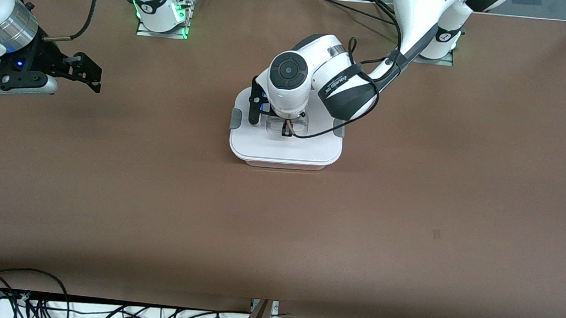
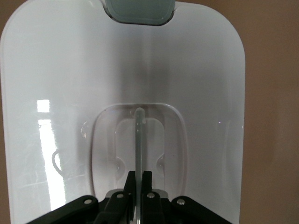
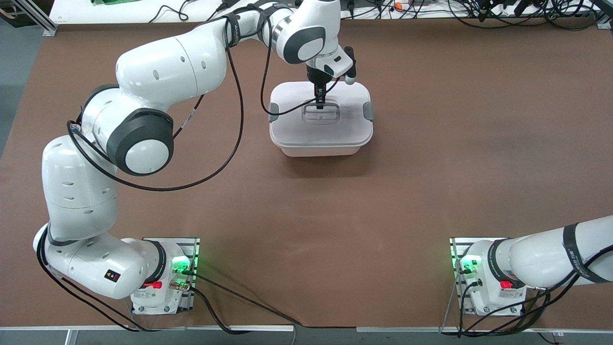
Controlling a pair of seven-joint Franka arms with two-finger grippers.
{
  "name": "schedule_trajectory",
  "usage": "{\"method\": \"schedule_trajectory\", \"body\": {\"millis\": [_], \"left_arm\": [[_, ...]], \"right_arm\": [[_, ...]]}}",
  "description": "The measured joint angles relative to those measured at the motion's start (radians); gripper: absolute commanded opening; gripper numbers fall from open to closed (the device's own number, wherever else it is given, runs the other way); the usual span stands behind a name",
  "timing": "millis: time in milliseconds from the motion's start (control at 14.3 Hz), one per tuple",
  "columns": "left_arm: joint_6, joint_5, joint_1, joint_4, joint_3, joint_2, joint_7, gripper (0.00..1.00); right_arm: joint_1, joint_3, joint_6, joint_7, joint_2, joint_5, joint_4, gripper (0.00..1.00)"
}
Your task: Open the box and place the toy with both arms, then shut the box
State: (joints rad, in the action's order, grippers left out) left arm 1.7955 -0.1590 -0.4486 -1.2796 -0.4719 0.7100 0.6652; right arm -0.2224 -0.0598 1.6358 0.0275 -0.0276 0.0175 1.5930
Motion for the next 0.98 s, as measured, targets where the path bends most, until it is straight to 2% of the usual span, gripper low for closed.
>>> {"method": "schedule_trajectory", "body": {"millis": [838,908,978], "left_arm": [[0.002,-0.002,-0.004,-0.003,0.005,0.006,-0.009,0.05],[0.002,-0.002,-0.004,-0.003,0.005,0.005,-0.009,0.18],[0.002,-0.002,-0.004,-0.003,0.005,0.005,-0.010,0.99]], "right_arm": [[0.001,-0.006,0.000,0.000,-0.001,0.000,0.000,1.00],[0.001,-0.006,0.000,0.000,-0.001,0.000,0.000,1.00],[0.001,-0.006,0.000,0.000,-0.001,0.000,0.000,1.00]]}}
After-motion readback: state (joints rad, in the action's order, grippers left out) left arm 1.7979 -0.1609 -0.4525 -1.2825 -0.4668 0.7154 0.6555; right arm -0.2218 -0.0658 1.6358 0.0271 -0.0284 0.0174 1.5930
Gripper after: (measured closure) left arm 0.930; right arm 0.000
